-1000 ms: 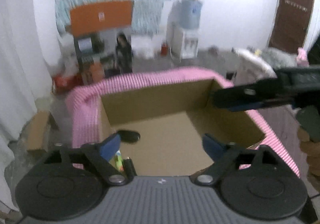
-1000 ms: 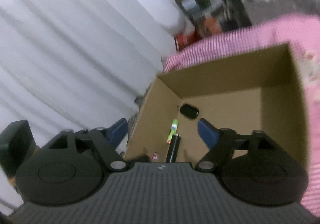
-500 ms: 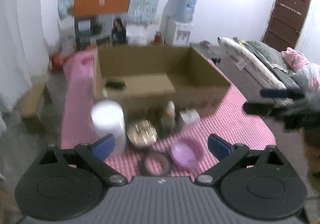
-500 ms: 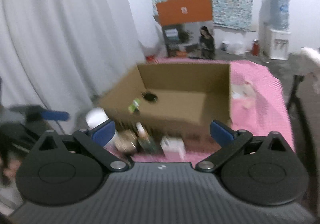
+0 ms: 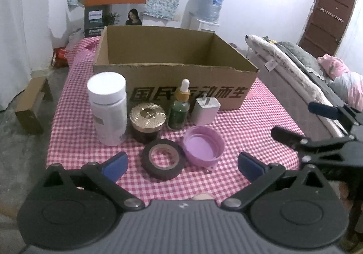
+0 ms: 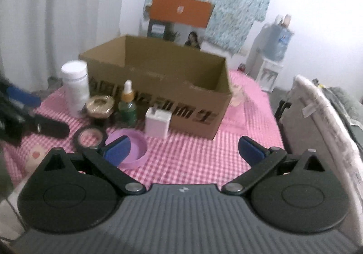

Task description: Organize rigid objects

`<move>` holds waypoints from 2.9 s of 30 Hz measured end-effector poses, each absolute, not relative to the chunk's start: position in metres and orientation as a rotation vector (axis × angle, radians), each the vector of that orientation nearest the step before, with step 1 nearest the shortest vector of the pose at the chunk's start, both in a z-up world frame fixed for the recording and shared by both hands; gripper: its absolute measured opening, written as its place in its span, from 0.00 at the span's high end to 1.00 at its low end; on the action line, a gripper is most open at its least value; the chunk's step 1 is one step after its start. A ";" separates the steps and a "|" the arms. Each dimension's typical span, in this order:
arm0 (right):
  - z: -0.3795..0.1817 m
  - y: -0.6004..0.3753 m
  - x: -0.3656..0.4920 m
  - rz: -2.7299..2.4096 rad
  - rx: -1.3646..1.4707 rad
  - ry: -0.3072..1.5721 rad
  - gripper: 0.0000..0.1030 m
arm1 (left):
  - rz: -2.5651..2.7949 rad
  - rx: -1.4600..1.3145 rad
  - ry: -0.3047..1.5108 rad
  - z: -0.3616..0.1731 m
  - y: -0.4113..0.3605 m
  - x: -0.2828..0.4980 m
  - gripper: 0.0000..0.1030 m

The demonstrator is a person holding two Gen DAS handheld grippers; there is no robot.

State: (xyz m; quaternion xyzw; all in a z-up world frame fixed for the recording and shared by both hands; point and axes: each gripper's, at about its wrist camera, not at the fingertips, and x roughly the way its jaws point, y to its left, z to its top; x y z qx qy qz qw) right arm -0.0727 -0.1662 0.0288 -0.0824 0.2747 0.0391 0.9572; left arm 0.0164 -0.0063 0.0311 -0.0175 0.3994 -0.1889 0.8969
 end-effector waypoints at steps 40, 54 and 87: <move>-0.050 -0.182 0.042 0.396 0.215 0.935 0.64 | -0.628 0.267 0.922 -0.030 -0.095 0.086 0.15; -0.054 -0.217 0.028 0.323 0.244 0.932 0.69 | -0.749 0.248 0.919 -0.034 -0.126 0.077 0.15; -0.046 -0.227 0.010 0.303 0.219 0.877 0.81 | -0.688 0.283 0.906 -0.031 -0.134 0.073 0.28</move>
